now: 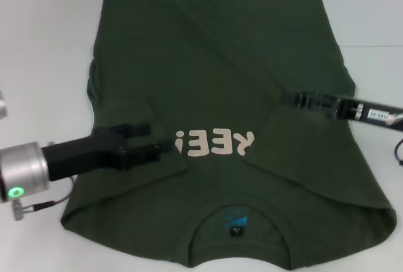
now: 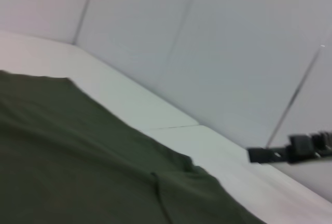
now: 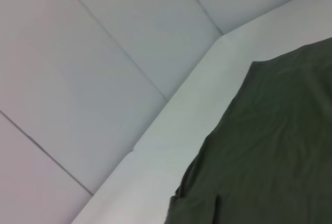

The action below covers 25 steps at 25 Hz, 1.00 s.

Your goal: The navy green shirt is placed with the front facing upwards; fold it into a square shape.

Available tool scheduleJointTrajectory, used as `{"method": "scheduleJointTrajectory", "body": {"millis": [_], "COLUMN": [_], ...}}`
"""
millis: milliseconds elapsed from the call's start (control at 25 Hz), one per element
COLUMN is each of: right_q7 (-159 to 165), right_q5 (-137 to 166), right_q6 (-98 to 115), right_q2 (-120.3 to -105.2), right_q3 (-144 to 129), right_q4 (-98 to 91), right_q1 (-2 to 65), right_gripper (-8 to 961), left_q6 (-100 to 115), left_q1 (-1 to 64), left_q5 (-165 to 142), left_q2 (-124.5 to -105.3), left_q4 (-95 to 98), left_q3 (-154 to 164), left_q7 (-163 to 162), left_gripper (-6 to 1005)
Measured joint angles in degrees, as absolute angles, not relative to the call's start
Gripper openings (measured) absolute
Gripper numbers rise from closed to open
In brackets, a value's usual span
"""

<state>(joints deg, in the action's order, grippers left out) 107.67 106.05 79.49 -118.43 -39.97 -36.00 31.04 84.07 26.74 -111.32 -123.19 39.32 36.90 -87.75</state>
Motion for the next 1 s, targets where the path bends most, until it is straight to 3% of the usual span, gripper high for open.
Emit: {"method": "scheduleJointTrajectory", "body": {"millis": [280, 480, 1000], "right_q7": [104.8, 105.2, 105.6], "right_q5": [106.1, 105.9, 106.1], "right_q6": [81.2, 81.7, 81.6], "right_q2": [-118.41, -117.94, -117.66], "right_q3": [-40.6, -40.1, -40.6], "right_q4": [-33.3, -33.3, -33.2], "right_q1": [30.9, 30.9, 31.6], "right_gripper": [942, 944, 943], "left_q6": [84.6, 85.1, 87.5], "left_q1": [22.4, 19.0, 16.9], "left_q5": [-114.8, -119.5, -127.8], "left_q2": [-122.79, -123.5, -123.84], "left_q4": [47.0, 52.5, 55.9], "left_q3": [36.1, 33.6, 29.3], "left_q7": [-97.3, -102.5, -103.6], "left_gripper": [774, 775, 774]}}
